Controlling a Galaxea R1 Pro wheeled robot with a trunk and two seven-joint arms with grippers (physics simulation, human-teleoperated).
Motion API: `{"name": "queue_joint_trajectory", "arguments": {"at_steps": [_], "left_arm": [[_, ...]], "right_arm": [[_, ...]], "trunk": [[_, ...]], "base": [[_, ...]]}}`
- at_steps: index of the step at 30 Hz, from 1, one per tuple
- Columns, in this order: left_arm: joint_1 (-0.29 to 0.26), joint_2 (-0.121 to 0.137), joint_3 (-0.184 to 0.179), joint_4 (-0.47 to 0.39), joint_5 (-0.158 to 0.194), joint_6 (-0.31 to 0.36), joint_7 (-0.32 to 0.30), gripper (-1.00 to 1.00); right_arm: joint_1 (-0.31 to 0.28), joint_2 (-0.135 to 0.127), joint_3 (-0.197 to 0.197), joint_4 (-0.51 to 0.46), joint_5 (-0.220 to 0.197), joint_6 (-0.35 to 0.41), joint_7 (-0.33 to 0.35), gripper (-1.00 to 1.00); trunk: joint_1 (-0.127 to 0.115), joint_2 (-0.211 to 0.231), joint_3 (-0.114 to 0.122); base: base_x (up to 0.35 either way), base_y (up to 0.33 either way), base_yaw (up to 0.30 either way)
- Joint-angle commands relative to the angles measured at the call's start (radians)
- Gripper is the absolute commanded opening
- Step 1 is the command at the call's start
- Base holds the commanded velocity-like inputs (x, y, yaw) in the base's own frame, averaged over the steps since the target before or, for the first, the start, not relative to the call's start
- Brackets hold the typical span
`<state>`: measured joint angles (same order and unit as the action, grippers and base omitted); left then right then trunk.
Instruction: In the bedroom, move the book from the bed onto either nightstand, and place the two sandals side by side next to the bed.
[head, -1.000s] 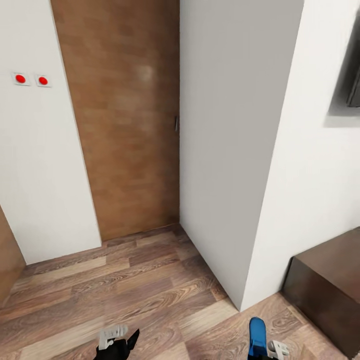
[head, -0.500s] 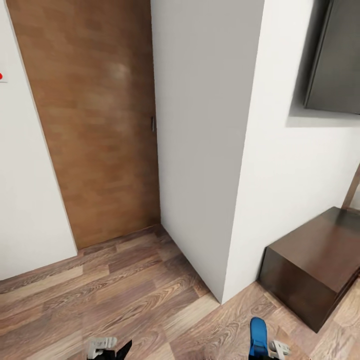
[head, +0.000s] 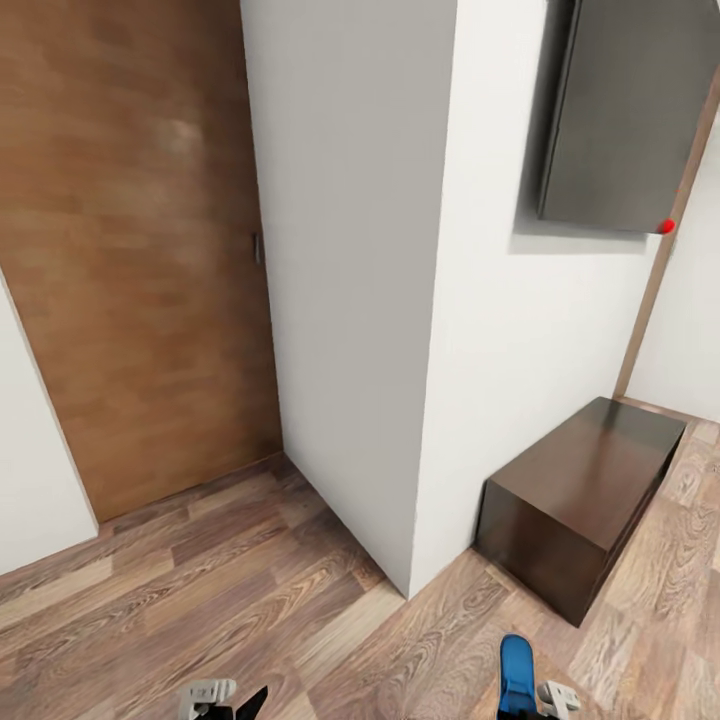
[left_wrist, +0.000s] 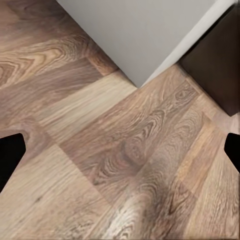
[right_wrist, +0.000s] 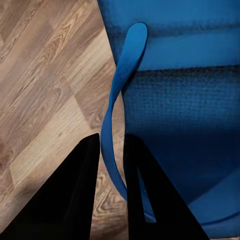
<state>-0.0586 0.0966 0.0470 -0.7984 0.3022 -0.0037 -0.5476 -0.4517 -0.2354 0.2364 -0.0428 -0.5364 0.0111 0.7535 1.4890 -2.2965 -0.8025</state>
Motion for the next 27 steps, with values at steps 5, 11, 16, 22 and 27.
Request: {"name": "queue_joint_trajectory", "arguments": {"at_steps": [5,11,16,22,27], "left_arm": [[0.000,0.000,0.001,0.001,0.004,-0.001,-0.005,1.00],[0.000,0.000,-0.001,0.001,0.000,-0.002,-0.004,1.00],[0.000,-0.001,-0.003,0.000,-0.001,-0.012,-0.004,1.00],[0.000,-0.001,-0.004,-0.001,-0.002,-0.015,-0.003,1.00],[0.000,-0.001,-0.004,-0.001,-0.002,-0.015,-0.003,1.00]], "right_arm": [[-0.001,0.000,0.008,0.001,-0.011,0.003,0.006,-1.00],[-0.001,0.000,0.008,0.001,-0.011,0.003,0.006,-1.00],[-0.001,0.000,0.008,0.000,-0.011,0.003,0.007,-1.00],[-0.001,0.000,0.008,0.001,-0.011,0.003,0.007,-1.00],[-0.001,0.000,0.008,0.000,-0.011,0.003,0.007,-1.00]], "trunk": [[0.000,0.000,-0.001],[0.000,0.000,-0.001],[0.000,0.000,-0.001],[-0.016,0.028,0.011],[-0.035,0.063,0.027]], "base": [[0.000,0.000,-0.284],[0.000,0.000,-0.284],[0.000,0.000,-0.284],[0.000,0.000,-0.284],[0.000,0.000,-0.283]]}}
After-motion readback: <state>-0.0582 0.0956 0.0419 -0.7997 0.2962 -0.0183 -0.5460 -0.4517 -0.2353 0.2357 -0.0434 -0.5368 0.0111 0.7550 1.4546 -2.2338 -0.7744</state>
